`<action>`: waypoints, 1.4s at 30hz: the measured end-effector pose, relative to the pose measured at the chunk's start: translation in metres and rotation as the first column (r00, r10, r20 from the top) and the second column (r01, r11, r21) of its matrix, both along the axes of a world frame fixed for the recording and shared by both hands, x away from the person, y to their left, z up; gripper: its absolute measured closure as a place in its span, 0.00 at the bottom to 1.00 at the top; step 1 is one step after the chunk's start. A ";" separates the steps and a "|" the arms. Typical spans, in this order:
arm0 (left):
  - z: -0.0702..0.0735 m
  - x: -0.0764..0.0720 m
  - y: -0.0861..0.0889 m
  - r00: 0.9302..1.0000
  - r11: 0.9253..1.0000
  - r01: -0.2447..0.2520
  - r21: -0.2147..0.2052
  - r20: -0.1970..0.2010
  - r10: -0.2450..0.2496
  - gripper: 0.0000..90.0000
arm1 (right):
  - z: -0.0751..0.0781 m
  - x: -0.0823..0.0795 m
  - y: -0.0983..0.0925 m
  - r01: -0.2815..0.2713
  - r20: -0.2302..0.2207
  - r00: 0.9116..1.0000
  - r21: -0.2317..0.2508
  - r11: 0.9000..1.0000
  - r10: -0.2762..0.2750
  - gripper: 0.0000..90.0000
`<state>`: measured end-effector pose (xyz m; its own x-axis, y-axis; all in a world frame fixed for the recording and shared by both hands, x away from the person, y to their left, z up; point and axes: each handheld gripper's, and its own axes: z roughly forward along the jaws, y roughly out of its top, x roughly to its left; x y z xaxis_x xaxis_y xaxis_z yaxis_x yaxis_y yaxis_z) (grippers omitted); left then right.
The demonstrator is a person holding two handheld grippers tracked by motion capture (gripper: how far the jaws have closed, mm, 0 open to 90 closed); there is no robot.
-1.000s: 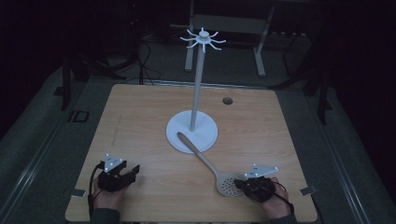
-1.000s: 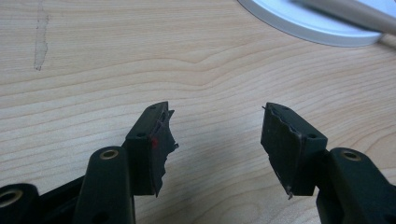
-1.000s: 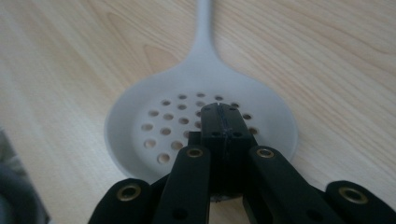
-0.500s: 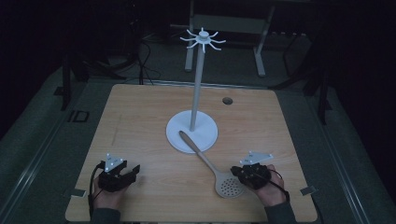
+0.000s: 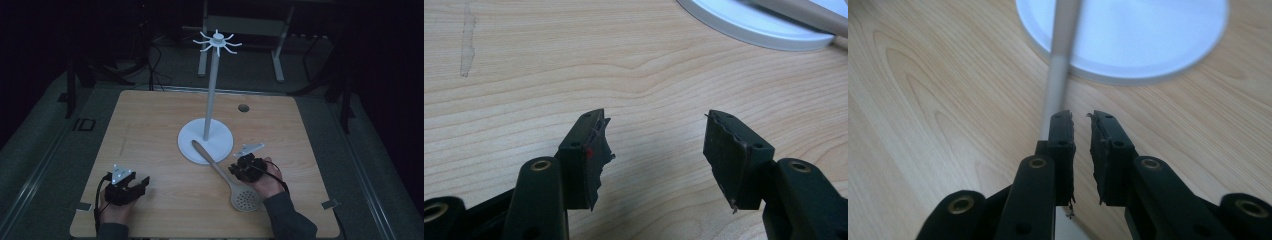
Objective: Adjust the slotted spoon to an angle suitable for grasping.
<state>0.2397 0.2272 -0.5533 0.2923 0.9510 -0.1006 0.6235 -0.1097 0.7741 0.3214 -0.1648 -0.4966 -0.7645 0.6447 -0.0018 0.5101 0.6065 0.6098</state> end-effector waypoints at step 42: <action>0.000 0.000 0.001 1.000 1.000 -0.004 -0.001 0.002 0.004 0.47 | -0.023 0.038 0.031 -0.009 -0.140 0.990 -0.153 0.988 -0.012 0.78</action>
<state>0.2399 0.2285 -0.5531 0.2888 0.9520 -0.1015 0.6226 -0.1063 0.7753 0.3598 -0.1335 -0.5195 -0.7631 0.6462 0.0061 0.5848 0.6864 0.4322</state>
